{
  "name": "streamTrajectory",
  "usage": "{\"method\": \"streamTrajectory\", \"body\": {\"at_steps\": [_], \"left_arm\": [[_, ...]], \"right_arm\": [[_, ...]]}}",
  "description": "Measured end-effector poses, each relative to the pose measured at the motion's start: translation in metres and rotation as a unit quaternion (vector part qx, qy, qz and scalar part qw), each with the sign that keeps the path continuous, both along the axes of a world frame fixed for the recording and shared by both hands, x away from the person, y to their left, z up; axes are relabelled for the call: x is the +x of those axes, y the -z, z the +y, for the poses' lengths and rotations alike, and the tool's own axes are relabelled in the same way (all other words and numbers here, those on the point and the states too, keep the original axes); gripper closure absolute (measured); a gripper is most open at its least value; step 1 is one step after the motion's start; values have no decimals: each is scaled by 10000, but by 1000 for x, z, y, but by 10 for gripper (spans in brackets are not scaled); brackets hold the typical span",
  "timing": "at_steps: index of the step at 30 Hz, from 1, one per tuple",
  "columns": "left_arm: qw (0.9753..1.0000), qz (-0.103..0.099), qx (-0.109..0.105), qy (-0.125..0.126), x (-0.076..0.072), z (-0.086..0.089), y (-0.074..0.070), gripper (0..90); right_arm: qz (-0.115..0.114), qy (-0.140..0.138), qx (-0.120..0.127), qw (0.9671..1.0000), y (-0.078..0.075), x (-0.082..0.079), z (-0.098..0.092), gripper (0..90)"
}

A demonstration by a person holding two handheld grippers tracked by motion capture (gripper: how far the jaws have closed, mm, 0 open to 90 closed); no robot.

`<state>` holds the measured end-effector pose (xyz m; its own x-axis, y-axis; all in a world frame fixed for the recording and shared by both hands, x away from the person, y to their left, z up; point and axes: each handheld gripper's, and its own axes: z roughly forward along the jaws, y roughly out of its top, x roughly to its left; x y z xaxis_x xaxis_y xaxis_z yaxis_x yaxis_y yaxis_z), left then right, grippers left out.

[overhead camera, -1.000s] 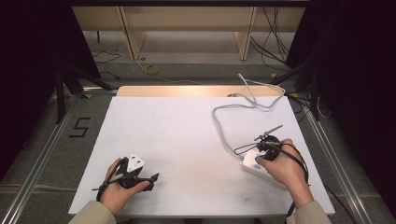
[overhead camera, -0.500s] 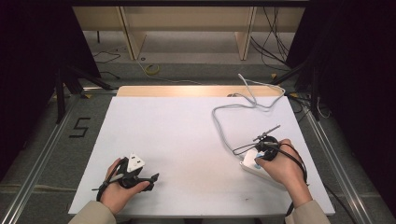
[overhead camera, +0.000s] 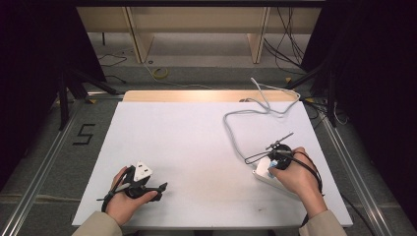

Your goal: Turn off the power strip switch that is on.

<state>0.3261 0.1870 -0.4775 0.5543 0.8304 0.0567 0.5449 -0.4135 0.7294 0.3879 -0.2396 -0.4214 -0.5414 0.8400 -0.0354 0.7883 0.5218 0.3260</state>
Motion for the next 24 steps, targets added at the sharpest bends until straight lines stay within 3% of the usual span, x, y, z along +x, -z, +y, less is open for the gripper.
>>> {"method": "streamTrajectory", "body": {"at_steps": [24], "left_arm": [[10000,1,4,5,0,0,0,193]], "right_arm": [[78,13,-70,9999,5,1,2,900]]}}
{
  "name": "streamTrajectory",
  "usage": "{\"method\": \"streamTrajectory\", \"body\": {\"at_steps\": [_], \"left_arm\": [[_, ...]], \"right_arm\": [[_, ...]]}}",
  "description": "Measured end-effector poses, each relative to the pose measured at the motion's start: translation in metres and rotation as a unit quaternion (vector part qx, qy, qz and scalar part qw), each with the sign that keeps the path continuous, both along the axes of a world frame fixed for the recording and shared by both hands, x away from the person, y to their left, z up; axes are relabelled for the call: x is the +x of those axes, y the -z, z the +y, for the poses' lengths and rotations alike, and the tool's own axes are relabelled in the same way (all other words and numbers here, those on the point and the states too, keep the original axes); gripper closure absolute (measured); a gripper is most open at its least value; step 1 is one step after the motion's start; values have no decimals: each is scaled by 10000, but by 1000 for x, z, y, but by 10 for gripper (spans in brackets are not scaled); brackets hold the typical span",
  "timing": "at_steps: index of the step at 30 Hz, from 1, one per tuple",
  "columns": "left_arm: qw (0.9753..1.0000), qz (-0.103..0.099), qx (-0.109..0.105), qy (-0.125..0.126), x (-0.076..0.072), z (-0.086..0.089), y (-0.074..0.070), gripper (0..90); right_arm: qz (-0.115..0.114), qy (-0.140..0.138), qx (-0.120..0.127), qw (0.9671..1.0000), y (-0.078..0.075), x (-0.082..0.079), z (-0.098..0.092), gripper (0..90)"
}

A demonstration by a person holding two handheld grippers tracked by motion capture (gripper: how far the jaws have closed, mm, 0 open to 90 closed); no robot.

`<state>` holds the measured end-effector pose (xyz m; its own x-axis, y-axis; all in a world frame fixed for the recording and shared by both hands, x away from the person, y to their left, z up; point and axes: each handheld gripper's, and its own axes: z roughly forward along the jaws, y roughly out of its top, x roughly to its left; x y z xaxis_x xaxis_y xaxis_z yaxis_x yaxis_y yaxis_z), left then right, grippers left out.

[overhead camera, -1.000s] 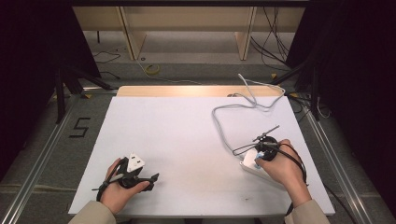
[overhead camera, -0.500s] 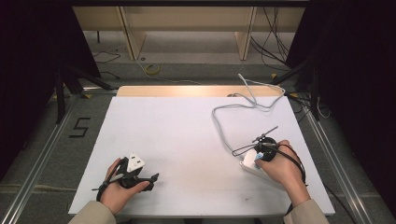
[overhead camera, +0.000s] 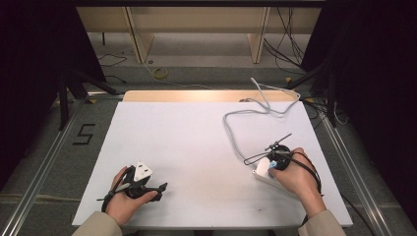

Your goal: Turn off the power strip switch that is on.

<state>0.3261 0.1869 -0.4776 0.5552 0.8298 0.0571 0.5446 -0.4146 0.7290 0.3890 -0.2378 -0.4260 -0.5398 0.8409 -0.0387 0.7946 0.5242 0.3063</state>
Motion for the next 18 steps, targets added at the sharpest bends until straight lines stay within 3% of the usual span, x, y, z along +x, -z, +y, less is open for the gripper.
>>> {"method": "streamTrajectory", "body": {"at_steps": [18], "left_arm": [[10000,-1,5,9,0,0,0,193]], "right_arm": [[32,-32,-104,9999,1,1,2,900]]}}
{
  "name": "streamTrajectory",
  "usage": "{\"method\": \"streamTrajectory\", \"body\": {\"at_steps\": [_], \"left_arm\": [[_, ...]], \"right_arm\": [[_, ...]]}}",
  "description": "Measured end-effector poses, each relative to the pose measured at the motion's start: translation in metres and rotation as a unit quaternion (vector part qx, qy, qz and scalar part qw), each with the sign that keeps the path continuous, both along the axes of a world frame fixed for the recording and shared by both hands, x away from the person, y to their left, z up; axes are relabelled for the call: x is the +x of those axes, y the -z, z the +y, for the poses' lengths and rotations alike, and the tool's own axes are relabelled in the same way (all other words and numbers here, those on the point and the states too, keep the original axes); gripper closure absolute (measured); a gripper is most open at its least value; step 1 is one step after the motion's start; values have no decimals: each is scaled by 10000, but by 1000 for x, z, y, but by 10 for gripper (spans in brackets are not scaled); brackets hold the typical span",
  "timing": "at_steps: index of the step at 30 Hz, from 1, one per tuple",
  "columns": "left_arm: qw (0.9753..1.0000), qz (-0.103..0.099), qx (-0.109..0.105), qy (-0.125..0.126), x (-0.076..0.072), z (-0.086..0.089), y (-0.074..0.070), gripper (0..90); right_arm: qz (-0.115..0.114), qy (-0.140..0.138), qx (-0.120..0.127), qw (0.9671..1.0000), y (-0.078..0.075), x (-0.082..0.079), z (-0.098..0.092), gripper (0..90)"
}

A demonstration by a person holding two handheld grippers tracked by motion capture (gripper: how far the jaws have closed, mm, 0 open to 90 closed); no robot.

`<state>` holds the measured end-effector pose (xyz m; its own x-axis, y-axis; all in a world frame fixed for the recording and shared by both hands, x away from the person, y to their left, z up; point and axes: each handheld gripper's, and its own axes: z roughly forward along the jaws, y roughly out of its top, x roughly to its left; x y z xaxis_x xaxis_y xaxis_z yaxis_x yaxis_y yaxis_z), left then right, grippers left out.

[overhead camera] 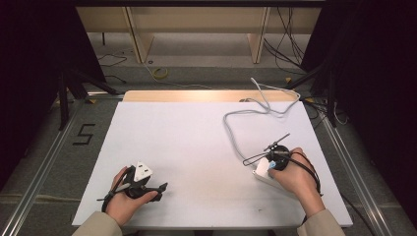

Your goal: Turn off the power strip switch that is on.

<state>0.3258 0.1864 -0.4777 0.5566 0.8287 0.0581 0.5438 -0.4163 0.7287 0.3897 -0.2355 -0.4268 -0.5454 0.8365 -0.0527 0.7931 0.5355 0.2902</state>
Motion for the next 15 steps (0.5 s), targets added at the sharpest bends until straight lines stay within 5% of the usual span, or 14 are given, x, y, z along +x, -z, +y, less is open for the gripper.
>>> {"method": "streamTrajectory", "body": {"at_steps": [15], "left_arm": [[10000,0,-2,-8,0,0,0,193]], "right_arm": [[-2,66,-75,10000,1,-1,2,900]]}}
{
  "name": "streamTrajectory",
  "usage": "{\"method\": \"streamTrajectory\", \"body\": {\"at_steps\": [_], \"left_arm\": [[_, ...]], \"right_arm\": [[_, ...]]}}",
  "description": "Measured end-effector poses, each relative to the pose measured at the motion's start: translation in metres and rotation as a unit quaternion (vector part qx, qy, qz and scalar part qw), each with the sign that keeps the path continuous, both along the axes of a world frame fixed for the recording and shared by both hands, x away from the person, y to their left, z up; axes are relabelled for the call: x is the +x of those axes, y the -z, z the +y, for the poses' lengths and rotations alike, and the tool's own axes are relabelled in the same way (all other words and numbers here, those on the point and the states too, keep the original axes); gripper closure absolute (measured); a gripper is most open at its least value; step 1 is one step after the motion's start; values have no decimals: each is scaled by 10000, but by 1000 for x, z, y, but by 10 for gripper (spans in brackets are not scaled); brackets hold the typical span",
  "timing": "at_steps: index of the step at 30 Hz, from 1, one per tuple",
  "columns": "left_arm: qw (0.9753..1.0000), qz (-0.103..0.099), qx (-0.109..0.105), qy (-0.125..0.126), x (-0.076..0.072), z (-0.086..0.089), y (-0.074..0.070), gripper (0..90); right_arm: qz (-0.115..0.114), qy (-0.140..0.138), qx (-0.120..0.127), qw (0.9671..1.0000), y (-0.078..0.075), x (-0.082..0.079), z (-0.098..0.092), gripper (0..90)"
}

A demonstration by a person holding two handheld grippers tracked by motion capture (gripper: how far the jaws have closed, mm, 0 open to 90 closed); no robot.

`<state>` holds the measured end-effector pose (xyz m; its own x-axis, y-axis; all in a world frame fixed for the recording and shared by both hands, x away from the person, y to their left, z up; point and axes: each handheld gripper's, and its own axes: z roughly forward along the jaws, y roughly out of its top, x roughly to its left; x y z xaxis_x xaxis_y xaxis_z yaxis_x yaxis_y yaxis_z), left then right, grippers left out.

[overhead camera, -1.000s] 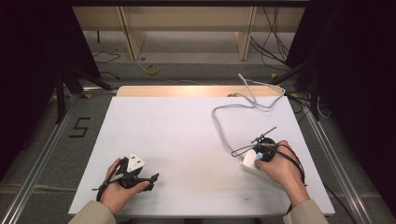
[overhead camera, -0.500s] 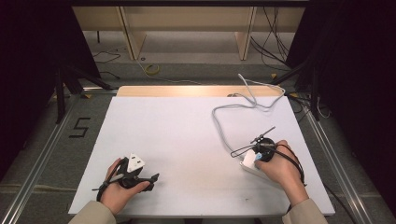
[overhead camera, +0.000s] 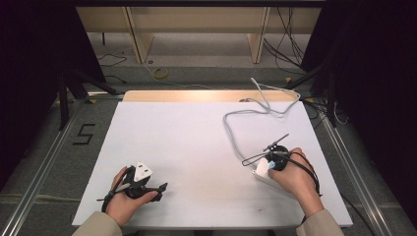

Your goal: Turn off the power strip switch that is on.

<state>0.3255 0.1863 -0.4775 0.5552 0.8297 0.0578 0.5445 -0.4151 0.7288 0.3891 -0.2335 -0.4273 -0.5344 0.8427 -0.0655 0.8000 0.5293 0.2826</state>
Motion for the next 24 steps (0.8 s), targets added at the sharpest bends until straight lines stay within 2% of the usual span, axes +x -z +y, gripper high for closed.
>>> {"method": "streamTrajectory", "body": {"at_steps": [16,24], "left_arm": [[10000,-10,1,1,0,-1,1,193],[10000,-1,0,7,1,-1,1,193]], "right_arm": [[-20,18,-29,10000,2,0,1,900],[-3,14,75,10000,2,1,-2,900]]}}
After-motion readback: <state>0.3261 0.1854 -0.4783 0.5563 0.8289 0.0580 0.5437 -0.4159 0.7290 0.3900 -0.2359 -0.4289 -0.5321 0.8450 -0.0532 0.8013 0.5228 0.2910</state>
